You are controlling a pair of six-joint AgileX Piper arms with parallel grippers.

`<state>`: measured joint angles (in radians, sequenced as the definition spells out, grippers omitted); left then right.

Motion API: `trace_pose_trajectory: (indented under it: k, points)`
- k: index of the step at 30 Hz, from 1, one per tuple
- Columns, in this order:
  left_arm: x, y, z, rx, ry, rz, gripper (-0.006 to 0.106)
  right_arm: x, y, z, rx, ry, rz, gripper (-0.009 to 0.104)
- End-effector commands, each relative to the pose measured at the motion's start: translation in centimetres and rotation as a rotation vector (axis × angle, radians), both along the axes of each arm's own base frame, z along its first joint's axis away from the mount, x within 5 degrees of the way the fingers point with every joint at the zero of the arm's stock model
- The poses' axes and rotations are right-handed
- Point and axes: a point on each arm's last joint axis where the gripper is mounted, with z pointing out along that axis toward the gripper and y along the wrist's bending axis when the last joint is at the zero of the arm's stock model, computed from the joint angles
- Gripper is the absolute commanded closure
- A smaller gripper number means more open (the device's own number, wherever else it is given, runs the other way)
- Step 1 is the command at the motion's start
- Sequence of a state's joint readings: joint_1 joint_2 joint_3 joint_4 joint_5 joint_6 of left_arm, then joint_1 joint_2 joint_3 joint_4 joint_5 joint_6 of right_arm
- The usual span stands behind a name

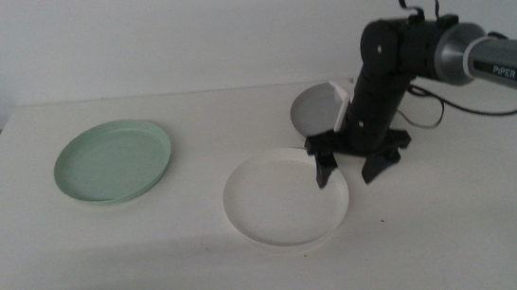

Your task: Stack the three bowls on top of each other.

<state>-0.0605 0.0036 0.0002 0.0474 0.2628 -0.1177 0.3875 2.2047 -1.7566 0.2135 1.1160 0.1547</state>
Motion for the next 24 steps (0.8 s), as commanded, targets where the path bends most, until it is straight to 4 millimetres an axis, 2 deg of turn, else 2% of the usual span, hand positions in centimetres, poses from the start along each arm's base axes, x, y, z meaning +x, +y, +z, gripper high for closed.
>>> trace_pose_trajectory:
  k: [1,6,10,12,16,20,24]
  points:
    - [0.0,0.0,0.1,-0.001,-0.016,0.002,0.007,0.6,-0.3,2.1,-0.012,-0.045,0.028,0.031]
    - [0.0,0.0,0.1,-0.001,-0.016,0.002,0.007,3.1,-2.4,5.7,-0.108,-0.196,-0.039,0.031]
    - [0.0,0.0,0.1,-0.001,-0.016,0.002,0.007,6.1,-5.8,6.3,-0.203,-0.295,-0.119,0.031]
    - [0.0,0.0,0.1,-0.001,-0.016,0.002,0.007,7.4,-7.4,5.8,-0.206,-0.306,-0.158,0.031]
    - [0.0,0.0,0.1,-0.001,-0.016,0.002,0.007,9.8,-9.7,3.6,-0.175,-0.291,-0.225,0.031]
    - [0.0,0.0,0.1,-0.001,-0.016,0.002,0.007,11.3,-10.4,1.5,-0.160,-0.292,-0.245,0.034]
    - [0.0,0.0,0.1,-0.001,-0.016,0.002,0.007,12.0,-10.2,-0.7,-0.147,-0.294,-0.246,0.038]
